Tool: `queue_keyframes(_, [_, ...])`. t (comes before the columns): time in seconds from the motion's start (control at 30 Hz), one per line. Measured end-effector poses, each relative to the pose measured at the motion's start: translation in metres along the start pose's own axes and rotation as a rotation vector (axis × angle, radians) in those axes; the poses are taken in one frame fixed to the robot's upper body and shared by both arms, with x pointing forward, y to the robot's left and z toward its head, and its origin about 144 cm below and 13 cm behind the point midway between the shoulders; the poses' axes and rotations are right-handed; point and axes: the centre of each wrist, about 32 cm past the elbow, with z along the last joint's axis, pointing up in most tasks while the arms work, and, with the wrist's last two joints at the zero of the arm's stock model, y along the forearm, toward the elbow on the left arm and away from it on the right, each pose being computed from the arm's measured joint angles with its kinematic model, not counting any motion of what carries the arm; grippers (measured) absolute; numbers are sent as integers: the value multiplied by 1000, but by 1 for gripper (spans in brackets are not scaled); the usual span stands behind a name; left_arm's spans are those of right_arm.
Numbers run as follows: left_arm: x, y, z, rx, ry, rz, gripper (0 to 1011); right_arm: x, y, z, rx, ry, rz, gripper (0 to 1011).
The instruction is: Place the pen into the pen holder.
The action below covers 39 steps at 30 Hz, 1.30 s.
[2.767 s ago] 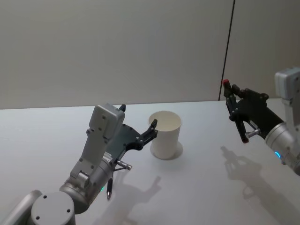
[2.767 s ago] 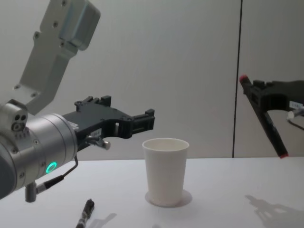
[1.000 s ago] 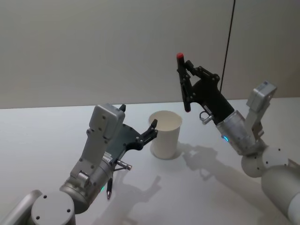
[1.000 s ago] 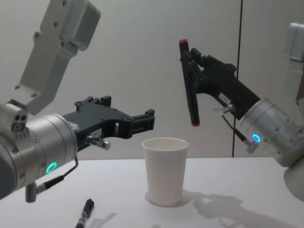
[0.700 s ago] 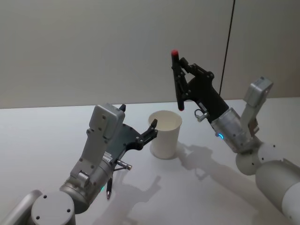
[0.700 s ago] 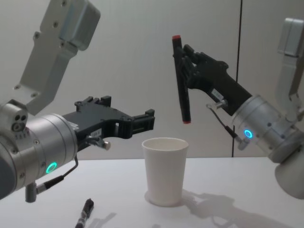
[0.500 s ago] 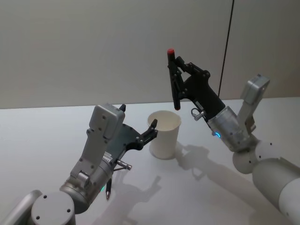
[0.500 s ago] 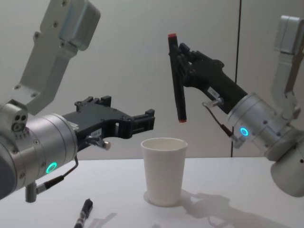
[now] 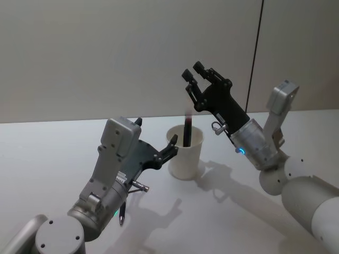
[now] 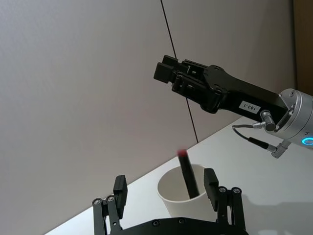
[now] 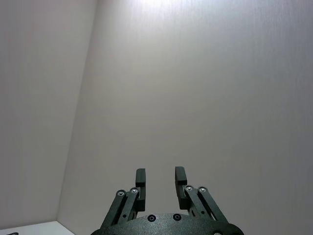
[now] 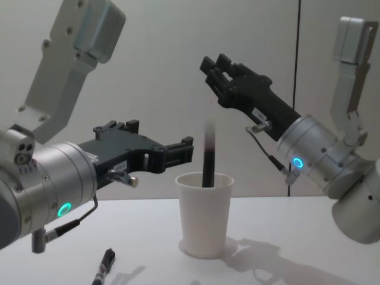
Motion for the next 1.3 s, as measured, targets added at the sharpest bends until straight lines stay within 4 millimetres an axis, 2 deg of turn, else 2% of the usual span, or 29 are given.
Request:
queue_keyframes(0.03, [0,0,0,0,0,0,1000,0,0,0,-1,0,-1,355])
queue_keyframes(0.07, [0,0,0,0,0,0,1000,0,0,0,-3,0,-1,355])
queue_keyframes(0.1, [0,0,0,0,0,0,1000,0,0,0,-5,-1,-1,423])
queue_keyframes(0.17, [0,0,0,0,0,0,1000,0,0,0,-6,-1,-2,439])
queue_keyframes(0.37, [0,0,0,0,0,0,1000,1,-1,0,-15,-8,-3,681])
queue_keyframes(0.4, [0,0,0,0,0,0,1000,1,-1,0,-15,-9,-3,681])
queue_keyframes(0.53, [0,0,0,0,0,0,1000,2,-2,0,-19,-13,-4,832])
queue_keyframes(0.63, [0,0,0,0,0,0,1000,2,-3,0,-21,-14,-5,882])
queue_keyframes(0.73, [0,0,0,0,0,0,1000,2,-5,0,-25,-14,-10,993])
queue_keyframes(1.3, [0,0,0,0,0,0,1000,9,-19,-1,-101,-1,-73,1001])
